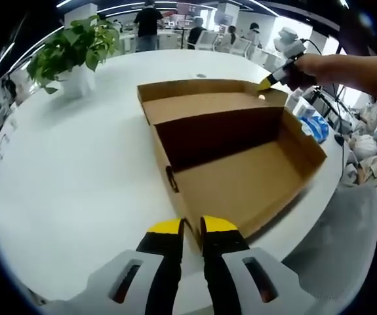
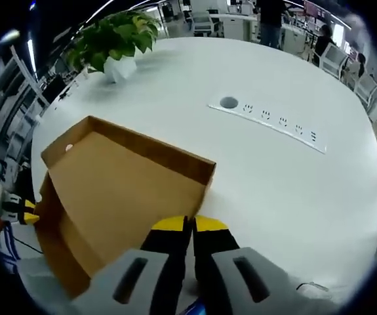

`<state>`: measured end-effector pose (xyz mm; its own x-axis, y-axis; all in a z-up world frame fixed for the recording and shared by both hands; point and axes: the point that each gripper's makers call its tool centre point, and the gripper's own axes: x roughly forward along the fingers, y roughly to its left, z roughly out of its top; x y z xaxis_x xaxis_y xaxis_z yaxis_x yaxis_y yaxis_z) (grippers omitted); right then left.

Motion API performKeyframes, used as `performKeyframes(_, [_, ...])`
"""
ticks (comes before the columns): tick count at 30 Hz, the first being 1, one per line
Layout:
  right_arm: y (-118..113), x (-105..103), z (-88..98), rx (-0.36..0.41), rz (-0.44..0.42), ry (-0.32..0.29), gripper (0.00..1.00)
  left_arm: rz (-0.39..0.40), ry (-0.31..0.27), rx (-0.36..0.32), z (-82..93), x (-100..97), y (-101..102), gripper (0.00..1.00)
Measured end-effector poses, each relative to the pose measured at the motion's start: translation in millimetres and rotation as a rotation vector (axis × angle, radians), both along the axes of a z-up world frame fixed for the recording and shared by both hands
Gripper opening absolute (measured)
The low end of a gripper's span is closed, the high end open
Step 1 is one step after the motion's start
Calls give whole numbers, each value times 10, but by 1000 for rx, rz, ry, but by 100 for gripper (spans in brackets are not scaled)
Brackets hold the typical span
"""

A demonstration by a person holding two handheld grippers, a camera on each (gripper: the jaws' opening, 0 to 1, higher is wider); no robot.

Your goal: Operate the shoe box by opening the lid, removing the specified soft item, and placing it in the target area until the item is outside and the box remains undamaged.

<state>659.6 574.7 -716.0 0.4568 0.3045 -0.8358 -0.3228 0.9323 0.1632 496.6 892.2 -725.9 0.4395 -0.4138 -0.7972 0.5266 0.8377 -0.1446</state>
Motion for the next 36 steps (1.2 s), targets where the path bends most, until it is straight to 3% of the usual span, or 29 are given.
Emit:
performKeyframes(13, [7, -80, 385, 60, -4, -149, 0, 10, -2, 1, -2, -12, -5, 8])
performKeyframes(16, [50, -72, 523, 88, 24, -223, 0, 14, -2, 3, -5, -20, -13, 8])
performKeyframes(36, [91, -372, 844, 122, 79, -449, 0, 24, -12, 14, -20, -10, -15, 9])
